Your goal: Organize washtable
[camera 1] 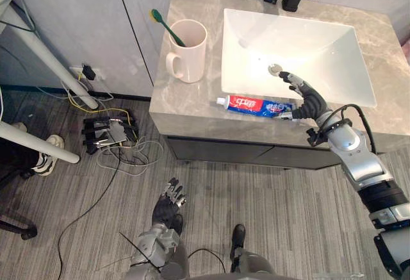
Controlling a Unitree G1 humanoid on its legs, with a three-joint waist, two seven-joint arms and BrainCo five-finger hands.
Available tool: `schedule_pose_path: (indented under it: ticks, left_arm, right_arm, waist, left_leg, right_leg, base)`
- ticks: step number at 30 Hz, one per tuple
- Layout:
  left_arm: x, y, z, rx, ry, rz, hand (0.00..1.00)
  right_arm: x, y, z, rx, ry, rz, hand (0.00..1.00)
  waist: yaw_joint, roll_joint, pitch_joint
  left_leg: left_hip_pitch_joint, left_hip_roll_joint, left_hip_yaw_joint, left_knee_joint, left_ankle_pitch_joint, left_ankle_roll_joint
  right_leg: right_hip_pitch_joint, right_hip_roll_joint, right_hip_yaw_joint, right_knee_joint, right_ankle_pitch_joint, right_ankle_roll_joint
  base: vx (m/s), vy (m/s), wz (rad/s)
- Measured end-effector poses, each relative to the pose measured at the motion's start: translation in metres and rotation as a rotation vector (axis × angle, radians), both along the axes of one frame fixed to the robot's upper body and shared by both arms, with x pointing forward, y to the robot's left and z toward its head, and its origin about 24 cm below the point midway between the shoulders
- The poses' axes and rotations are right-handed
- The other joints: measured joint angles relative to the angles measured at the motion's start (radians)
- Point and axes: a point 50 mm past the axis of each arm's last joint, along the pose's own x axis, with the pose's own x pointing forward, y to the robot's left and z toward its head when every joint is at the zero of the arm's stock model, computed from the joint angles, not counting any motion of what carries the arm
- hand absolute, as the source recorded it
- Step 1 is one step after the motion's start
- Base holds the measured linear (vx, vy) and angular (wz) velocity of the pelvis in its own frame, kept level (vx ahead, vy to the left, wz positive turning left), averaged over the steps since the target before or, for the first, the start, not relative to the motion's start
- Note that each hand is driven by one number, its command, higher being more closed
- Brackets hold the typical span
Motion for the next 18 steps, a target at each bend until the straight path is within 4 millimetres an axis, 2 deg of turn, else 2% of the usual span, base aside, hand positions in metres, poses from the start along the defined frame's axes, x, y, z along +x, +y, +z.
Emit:
schedule_pose_path:
  ticks: [1,2,9,13,18]
  left_arm:
    - [0.001,0.000,0.001,0.001,-0.003,-0.001,0.00]
    - [0.001,0.000,0.001,0.002,-0.003,-0.001,0.00]
    - [0.007,0.001,0.005,0.014,-0.028,-0.009,0.00]
    - [0.008,0.003,0.006,0.025,-0.029,-0.012,0.00]
    - [0.009,0.003,0.008,0.026,-0.041,-0.013,0.00]
  right_arm:
    - [0.000,-0.001,0.001,-0.008,-0.002,-0.002,0.00]
    - [0.001,-0.001,0.004,-0.007,-0.011,0.000,1.00]
    - [0.003,0.001,0.016,-0.015,-0.053,0.008,1.00]
    - [0.008,0.002,0.031,-0.012,-0.101,-0.004,1.00]
    - [0.009,0.007,0.036,-0.024,-0.110,0.012,1.00]
  waist:
    - [0.004,0.000,0.003]
    - [0.004,0.000,0.012]
    - [0.005,-0.011,0.039]
    - [0.007,-0.014,0.050]
    - [0.007,-0.015,0.051]
  left_leg:
    - [-0.014,0.001,0.000,0.003,0.002,0.000]
    - [-0.016,0.001,0.000,0.006,0.002,0.000]
    - [-0.030,0.001,-0.004,0.012,0.003,0.002]
    - [-0.046,0.003,-0.006,0.010,0.013,-0.004]
    - [-0.041,0.003,-0.005,0.012,0.014,-0.004]
  right_leg:
    - [-0.013,0.002,0.000,-0.001,0.007,-0.003]
    - [-0.014,0.002,0.001,-0.001,0.011,-0.001]
    - [-0.023,0.002,0.000,-0.001,0.019,-0.004]
    - [-0.040,0.005,0.001,-0.003,0.019,-0.004]
    - [-0.035,0.005,0.001,-0.003,0.019,-0.004]
  base:
    - [-0.05,-0.002,-0.05]
    - [-0.05,0.001,-0.05]
    - [-0.04,0.001,0.02]
    - [-0.02,-0.005,0.00]
    - [0.00,0.000,0.00]
